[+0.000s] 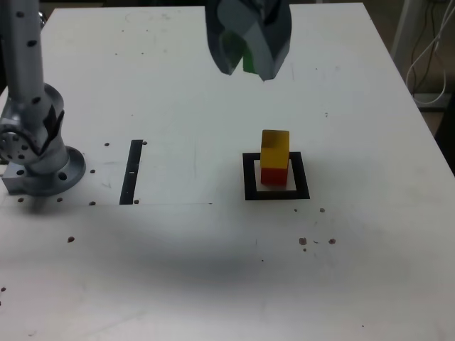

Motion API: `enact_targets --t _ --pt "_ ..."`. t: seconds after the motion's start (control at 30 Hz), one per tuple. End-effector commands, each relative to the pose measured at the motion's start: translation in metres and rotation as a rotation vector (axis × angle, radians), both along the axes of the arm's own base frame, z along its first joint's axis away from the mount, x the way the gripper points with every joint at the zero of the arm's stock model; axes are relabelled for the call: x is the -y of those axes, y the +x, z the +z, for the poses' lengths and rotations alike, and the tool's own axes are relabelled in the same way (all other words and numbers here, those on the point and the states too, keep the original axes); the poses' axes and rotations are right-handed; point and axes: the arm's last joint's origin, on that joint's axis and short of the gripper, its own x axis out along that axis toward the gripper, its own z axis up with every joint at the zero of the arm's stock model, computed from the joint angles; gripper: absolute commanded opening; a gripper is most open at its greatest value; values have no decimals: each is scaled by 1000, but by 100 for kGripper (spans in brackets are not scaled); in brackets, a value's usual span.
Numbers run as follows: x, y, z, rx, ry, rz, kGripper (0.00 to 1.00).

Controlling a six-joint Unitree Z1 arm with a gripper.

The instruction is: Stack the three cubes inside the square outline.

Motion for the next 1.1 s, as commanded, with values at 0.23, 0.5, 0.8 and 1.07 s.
enact_targets --t 0.23,0.5,0.8,1.07 --pt "60 14 -9 12 -44 44 8" --pt "92 25 -28 21 -4 197 8" --pt "99 38 -45 -2 6 230 9" --pt "101 43 -53 -19 21 226 11"
